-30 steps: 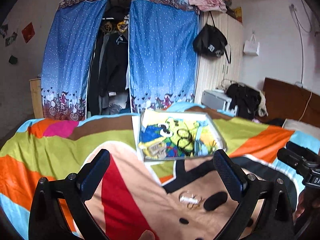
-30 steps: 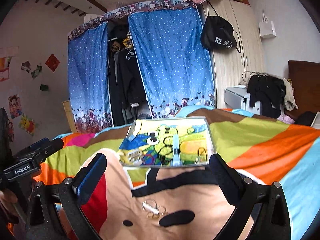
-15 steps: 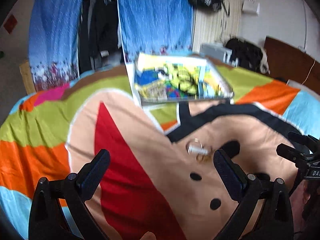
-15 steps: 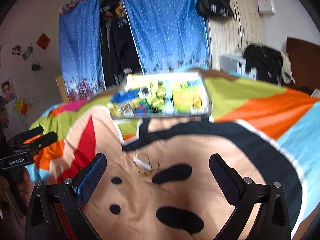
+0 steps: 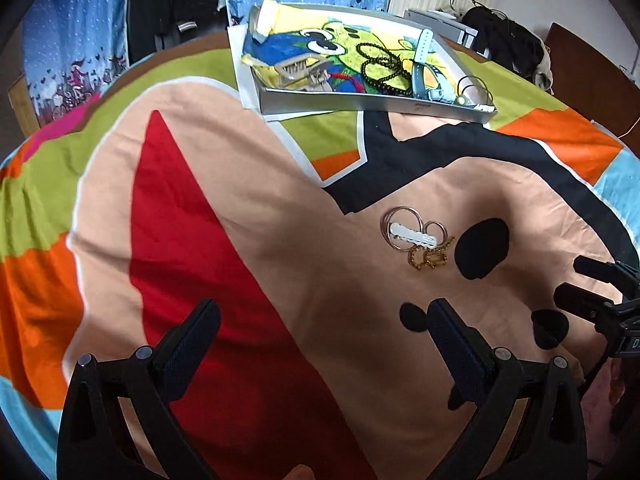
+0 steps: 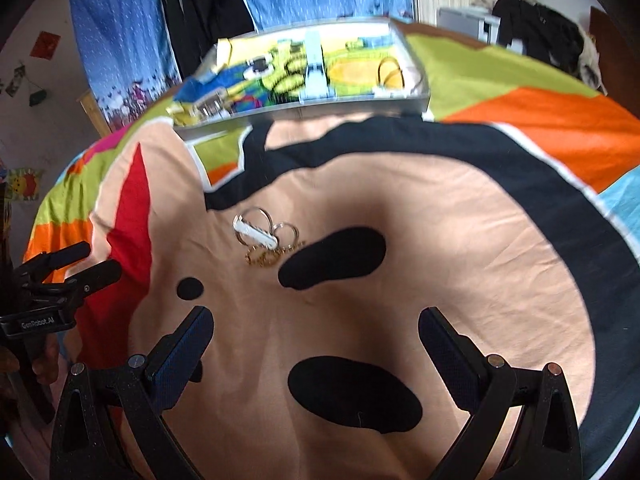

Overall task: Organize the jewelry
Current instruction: 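Lower both tools toward the white keychain and gold chain on the bed, then grasp the white keychain with the left tool while the right tool reaches for the gold chain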

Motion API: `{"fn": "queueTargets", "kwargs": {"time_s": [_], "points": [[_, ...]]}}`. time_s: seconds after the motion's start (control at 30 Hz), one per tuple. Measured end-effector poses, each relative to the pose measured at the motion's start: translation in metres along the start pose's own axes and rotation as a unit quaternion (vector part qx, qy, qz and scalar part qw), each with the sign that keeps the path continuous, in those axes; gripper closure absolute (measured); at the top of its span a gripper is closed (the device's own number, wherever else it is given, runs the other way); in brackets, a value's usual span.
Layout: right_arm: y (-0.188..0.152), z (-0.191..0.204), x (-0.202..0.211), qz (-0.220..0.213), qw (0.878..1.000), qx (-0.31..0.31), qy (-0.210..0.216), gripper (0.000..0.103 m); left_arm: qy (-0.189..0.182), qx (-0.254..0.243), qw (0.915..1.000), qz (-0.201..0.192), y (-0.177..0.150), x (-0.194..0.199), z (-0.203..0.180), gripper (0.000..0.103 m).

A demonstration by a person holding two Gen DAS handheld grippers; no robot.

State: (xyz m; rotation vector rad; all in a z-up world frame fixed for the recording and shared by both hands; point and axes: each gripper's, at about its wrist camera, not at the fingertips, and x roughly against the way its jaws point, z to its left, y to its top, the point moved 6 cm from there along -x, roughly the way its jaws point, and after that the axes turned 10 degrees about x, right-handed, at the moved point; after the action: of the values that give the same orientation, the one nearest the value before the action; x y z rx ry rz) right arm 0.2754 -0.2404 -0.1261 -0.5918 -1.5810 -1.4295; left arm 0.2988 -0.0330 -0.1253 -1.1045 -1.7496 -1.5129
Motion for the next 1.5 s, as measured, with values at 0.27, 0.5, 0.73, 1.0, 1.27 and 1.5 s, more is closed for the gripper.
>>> {"fn": "queueTargets", "kwargs": {"time_s": [0.27,0.5,0.73,1.0,1.27,1.5], "points": [[0.000,-0.010,-0.025,0.023,1.000,-0.008,0.009,0.000,-0.036,0.003,0.9990,0.025,0.012,-0.028,0.003,0.003],[0.007,-0.004,-0.043,0.025,0.999,0.031,0.012,0.000,-0.061,-0.064,0.9960,0.013,0.019,-0.038,-0.014,0.011],[0.010,0.008,-0.054,0.021,0.997,0.075,0.016,0.007,-0.093,-0.075,0.9923,0.033,0.022,-0.063,-0.021,0.042],[0.017,0.010,-0.067,0.018,0.997,0.068,0.030,0.022,-0.143,-0.071,0.9854,0.060,0.023,-0.078,-0.034,0.070],[0.027,0.020,-0.086,0.019,0.996,0.065,0.062,0.040,-0.163,-0.050,0.9817,0.085,0.028,-0.097,-0.036,0.079],[0.027,0.029,-0.098,0.028,0.993,0.089,0.066,0.050,-0.166,-0.034,0.9804,0.101,0.034,-0.114,-0.035,0.090]]}}
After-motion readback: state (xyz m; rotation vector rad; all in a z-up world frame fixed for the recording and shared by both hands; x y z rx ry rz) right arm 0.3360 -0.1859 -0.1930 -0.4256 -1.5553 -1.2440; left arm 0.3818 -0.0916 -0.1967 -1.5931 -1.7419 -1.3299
